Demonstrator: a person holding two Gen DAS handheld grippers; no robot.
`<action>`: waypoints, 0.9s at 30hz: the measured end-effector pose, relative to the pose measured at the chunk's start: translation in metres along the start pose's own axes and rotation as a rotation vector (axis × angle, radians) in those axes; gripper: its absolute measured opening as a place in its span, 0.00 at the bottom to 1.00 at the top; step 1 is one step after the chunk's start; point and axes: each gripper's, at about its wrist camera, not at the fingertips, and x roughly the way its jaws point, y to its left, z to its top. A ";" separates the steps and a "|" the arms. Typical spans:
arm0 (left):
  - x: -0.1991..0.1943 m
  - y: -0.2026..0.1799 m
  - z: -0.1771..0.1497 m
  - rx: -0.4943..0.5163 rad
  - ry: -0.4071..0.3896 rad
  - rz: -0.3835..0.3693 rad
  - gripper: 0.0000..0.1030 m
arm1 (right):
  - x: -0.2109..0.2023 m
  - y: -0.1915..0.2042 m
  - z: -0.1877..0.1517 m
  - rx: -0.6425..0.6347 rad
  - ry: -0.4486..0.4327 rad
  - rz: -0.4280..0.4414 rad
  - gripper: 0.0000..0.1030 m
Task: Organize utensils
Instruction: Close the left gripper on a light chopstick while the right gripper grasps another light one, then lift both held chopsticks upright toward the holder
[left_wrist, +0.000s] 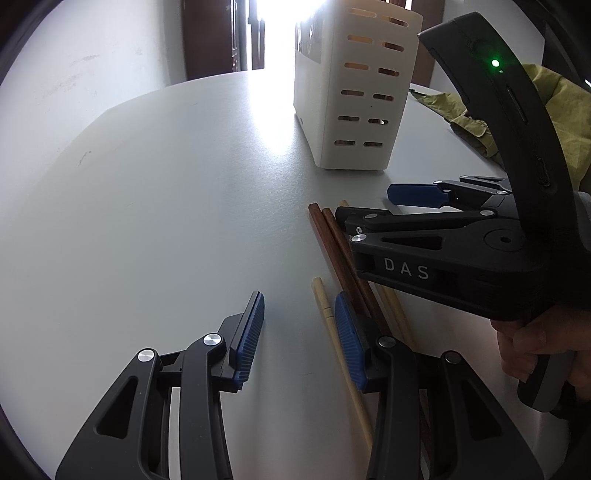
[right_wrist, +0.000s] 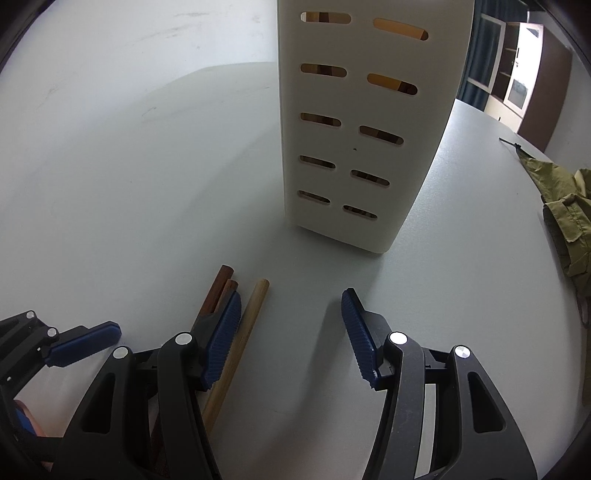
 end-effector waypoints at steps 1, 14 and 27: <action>0.000 0.000 0.000 -0.003 0.001 -0.001 0.39 | 0.000 0.000 0.000 0.000 0.002 -0.001 0.54; 0.005 0.008 0.007 -0.030 0.033 0.026 0.08 | -0.007 0.000 -0.003 0.018 0.024 0.008 0.14; -0.006 0.012 0.014 -0.056 0.021 -0.003 0.04 | -0.016 -0.015 0.015 0.059 -0.006 0.063 0.07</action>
